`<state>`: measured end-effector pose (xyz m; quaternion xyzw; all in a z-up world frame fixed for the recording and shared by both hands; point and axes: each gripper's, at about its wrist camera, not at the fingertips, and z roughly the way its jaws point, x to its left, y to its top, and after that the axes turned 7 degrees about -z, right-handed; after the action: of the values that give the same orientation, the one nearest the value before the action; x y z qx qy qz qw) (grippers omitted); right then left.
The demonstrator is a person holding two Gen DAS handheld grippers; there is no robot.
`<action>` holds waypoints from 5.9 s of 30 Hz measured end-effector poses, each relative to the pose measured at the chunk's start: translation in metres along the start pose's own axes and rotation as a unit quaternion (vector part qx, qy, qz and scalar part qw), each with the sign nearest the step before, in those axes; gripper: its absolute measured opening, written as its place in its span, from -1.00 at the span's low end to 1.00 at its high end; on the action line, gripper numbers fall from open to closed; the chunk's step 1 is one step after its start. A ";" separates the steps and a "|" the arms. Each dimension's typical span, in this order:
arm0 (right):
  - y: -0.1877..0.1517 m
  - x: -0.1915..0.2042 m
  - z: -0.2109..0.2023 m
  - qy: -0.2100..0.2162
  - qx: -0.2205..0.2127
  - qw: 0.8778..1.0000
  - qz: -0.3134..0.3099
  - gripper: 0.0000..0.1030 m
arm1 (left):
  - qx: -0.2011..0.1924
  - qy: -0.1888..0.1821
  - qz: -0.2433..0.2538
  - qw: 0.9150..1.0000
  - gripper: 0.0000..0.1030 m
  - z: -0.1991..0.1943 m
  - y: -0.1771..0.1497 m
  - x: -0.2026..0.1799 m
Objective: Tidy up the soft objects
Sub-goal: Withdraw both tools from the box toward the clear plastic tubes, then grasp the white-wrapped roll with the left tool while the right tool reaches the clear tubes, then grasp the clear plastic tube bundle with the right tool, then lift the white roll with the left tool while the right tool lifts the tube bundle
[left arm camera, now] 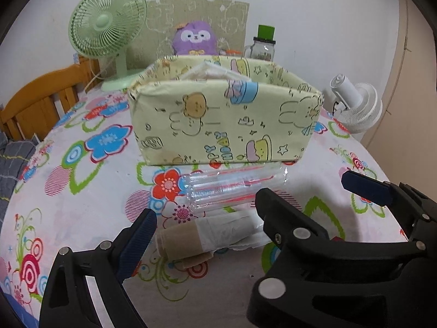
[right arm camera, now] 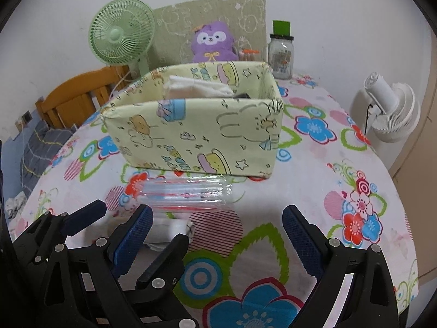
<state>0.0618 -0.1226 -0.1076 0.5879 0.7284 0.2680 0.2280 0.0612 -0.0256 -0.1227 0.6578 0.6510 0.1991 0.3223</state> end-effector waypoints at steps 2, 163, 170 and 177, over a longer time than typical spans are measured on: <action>-0.001 -0.003 0.005 -0.001 0.005 1.000 0.003 0.89 | 0.004 0.002 -0.001 1.000 0.87 0.004 -0.001 0.000; 0.006 0.005 -0.012 -0.022 -0.005 0.999 0.047 0.78 | -0.037 0.074 -0.010 0.997 0.11 -0.031 0.006 0.028; 0.006 0.011 0.002 -0.022 0.006 0.999 0.043 0.78 | -0.015 0.081 -0.017 0.996 0.11 -0.014 0.002 0.038; 0.007 0.014 0.014 -0.021 0.016 0.999 0.040 0.78 | 0.004 0.084 -0.025 0.996 0.11 0.001 0.000 0.047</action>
<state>0.0727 -0.1059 -0.1137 0.6259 0.7036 0.2525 0.2226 0.0652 0.0200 -0.1310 0.6236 0.6929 0.2425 0.2689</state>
